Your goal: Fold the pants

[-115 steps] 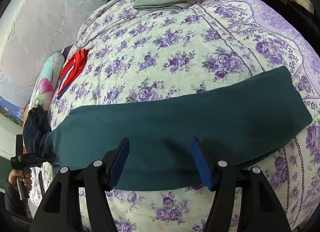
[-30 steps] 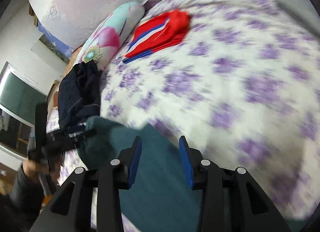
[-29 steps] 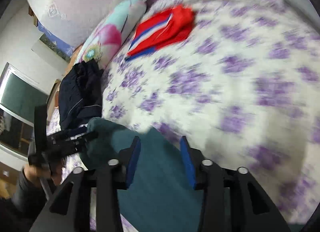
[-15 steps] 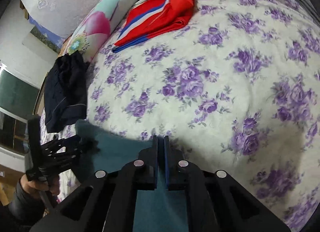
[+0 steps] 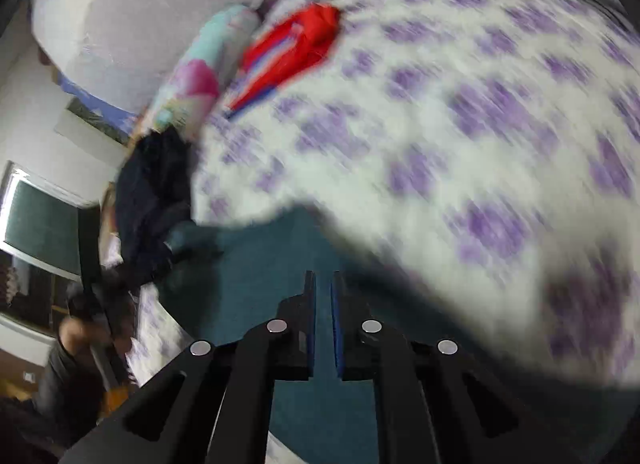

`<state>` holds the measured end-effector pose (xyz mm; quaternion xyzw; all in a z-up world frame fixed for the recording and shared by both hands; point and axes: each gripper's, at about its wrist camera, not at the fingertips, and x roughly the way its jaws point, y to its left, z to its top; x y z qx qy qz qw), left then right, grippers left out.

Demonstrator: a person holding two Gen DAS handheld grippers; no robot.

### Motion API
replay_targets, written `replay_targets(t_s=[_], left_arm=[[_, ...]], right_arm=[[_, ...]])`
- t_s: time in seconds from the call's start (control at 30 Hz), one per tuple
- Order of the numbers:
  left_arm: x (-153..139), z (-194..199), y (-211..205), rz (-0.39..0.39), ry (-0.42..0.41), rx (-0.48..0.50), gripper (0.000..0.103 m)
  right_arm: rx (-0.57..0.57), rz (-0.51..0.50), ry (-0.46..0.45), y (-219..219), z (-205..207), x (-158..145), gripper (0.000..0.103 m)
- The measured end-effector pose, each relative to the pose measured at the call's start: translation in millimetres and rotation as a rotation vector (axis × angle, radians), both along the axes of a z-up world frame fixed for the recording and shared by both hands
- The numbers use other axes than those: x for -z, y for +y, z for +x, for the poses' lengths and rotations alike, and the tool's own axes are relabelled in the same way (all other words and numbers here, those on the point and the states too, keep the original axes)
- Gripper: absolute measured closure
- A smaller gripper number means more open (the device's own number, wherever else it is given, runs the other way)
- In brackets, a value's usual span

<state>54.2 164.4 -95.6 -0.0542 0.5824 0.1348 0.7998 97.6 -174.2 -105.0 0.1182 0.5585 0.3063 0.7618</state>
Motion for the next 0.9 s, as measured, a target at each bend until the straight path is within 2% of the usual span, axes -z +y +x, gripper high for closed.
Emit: replay_targets(t_s=[0.07, 0.1, 0.13, 0.2, 0.23, 0.3, 0.4, 0.47, 0.5, 0.57, 0.6, 0.63, 0.67, 0.7, 0.77, 0.8, 0.83, 0.9], left_arm=[[16, 1, 1, 0.047, 0.068, -0.014, 0.03], [21, 0, 2, 0.044, 0.074, -0.015, 0.029], [22, -1, 2, 0.046, 0.063, -0.015, 0.029], [18, 1, -1, 0.066, 0.076, -0.006, 0.029], [15, 2, -3, 0.077, 0.077, -0.001, 0.029], [7, 3, -7, 0.11, 0.073, 0.011, 0.03], [-10, -2, -14, 0.099, 0.036, 0.016, 0.03], [-23, -7, -24, 0.06, -0.001, 0.046, 0.03], [-27, -9, -32, 0.034, -0.019, 0.071, 0.03], [-28, -12, -51, -0.023, -0.042, 0.128, 0.022], [-25, -10, -62, -0.034, -0.038, 0.149, 0.021], [-19, -6, -70, -0.034, -0.024, 0.159, 0.021], [-10, -4, -73, -0.031, 0.004, 0.154, 0.021], [-5, -6, -73, -0.047, 0.029, 0.139, 0.021], [1, -13, -71, -0.101, 0.053, 0.094, 0.021], [2, -16, -72, -0.111, 0.053, 0.083, 0.021], [2, -19, -75, -0.111, 0.051, 0.086, 0.021], [-1, -23, -81, -0.093, 0.043, 0.112, 0.021]], right_arm=[[0.062, -0.037, 0.02, -29, -10, 10, 0.093], [0.119, -0.071, 0.028, -54, -16, 17, 0.087], [0.159, -0.098, 0.023, -71, -19, 21, 0.086], [0.223, -0.073, -0.006, -120, -24, 23, 0.095], [0.265, -0.072, -0.019, -140, -25, 21, 0.095], [0.401, -0.09, -0.071, -189, -32, 9, 0.078], [0.514, -0.024, -0.101, -242, -49, -7, 0.071], [0.501, -0.007, -0.101, -251, -60, -9, 0.062], [0.453, 0.005, -0.082, -249, -66, -5, 0.059], [0.384, -0.018, -0.052, -243, -74, 7, 0.054], [0.366, -0.086, -0.022, -242, -76, 17, 0.055], [0.372, -0.119, -0.005, -247, -76, 26, 0.061], [0.391, -0.075, -0.006, -262, -77, 30, 0.071], [0.466, -0.044, -0.008, -284, -79, 31, 0.076], [0.656, -0.088, -0.042, -325, -85, 24, 0.072], [0.779, -0.137, -0.071, -348, -94, 15, 0.057], [0.857, -0.159, -0.088, -363, -103, 8, 0.051], [0.864, -0.117, -0.119, -374, -118, -4, 0.049]])
